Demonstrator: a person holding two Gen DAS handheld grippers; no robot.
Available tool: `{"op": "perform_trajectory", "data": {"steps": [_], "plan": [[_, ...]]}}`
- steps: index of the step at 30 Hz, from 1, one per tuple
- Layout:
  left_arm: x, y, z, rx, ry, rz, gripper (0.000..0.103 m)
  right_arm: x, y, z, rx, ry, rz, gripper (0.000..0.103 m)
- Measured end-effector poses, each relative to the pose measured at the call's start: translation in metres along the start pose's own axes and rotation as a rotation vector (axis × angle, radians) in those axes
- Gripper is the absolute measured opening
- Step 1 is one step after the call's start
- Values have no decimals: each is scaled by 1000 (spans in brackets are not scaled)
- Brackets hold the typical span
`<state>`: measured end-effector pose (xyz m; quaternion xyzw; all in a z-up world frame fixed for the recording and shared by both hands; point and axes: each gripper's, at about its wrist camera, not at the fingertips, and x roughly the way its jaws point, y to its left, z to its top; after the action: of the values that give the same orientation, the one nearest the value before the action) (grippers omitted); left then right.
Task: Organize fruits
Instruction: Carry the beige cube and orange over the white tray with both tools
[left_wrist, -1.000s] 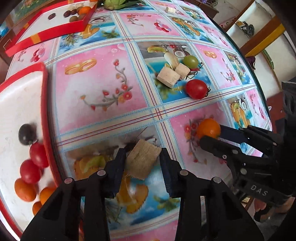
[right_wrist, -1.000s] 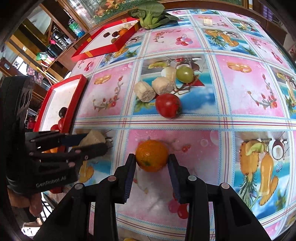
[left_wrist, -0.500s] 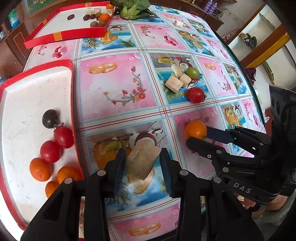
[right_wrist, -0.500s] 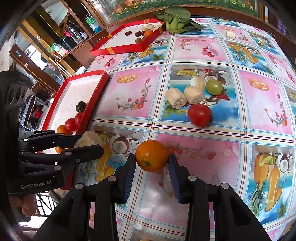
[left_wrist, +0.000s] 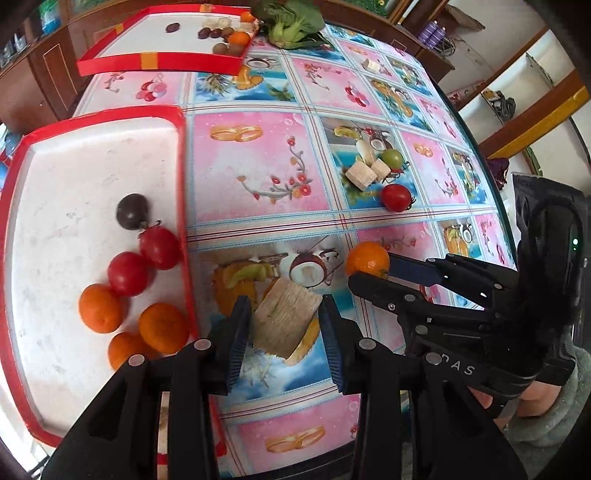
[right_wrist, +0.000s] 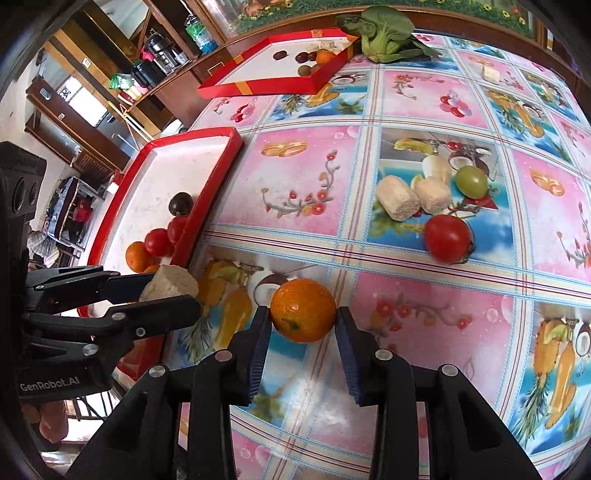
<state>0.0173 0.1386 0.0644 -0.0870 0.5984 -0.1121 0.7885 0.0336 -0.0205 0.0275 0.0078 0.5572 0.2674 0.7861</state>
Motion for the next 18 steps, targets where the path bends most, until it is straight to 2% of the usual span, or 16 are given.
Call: {"op": "perform_trajectory", "data": {"steps": [8,18], "plan": [[-16,27,-6,-62,-28,2,35,8,24,8,-42,5,22,36],[-16,32,-12,-72,-20,-8,35,16,45,8,-93,32,26,36]]}}
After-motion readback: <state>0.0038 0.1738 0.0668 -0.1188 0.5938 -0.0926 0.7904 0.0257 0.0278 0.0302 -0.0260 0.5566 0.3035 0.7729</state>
